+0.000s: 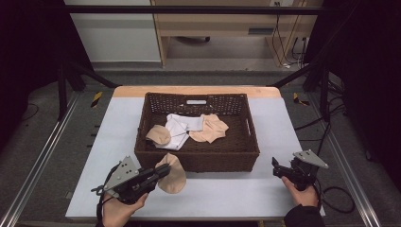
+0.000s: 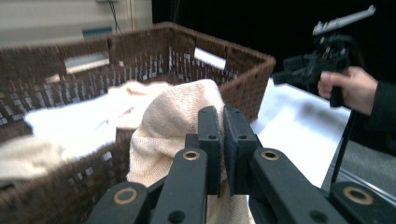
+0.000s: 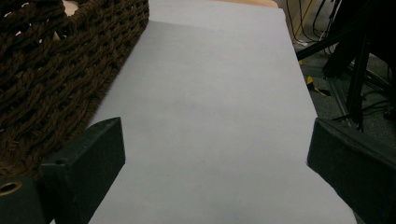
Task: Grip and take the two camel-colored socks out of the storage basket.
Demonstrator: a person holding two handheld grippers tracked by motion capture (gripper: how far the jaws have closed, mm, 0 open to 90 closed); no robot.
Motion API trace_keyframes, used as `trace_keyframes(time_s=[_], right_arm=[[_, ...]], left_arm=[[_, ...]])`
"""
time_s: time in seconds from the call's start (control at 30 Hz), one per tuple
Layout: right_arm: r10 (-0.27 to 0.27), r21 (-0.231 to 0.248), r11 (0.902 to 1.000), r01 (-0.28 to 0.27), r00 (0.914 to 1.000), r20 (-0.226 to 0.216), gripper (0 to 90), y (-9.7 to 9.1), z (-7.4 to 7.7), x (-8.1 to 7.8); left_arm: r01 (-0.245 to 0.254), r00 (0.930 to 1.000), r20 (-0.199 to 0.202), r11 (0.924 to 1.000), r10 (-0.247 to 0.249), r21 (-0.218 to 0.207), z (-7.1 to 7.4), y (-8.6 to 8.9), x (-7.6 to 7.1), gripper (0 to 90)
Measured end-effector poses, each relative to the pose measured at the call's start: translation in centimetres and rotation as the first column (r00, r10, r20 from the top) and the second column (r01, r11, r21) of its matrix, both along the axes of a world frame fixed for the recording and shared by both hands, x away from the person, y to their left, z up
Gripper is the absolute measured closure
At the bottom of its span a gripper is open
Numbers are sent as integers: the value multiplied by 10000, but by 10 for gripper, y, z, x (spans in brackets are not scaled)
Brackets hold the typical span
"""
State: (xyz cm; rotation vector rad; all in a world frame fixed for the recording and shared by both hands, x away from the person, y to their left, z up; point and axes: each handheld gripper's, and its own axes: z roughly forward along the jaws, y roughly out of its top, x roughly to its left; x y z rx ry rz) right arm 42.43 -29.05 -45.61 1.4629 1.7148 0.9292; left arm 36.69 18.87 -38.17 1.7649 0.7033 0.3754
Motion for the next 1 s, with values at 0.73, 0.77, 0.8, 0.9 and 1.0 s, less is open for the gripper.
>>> trace_keyframes(time_s=[0.73,0.77,0.8,0.9,1.0], right_arm=[[92,-244,9997,-95,9999,-125,47,2,-2,1],[84,-253,9996,-87,9999,-136,46,2,-3,1],[82,-258,9996,-86,9999,-138,46,2,-3,1],[88,-277,9996,-93,9998,-156,46,2,-3,1],[98,-287,9995,-101,9999,-101,47,1,-2,1]], left_arm=[[308,9761,-2173,9833,91,1796,-76,-10,20,838],[327,9762,-2165,9808,99,1925,-77,-10,20,826],[330,9761,-2169,9793,113,1997,-78,-11,21,793],[258,9787,-2046,9793,162,2010,-78,-10,21,756],[47,9840,-1761,9851,260,1720,-71,-7,19,696]])
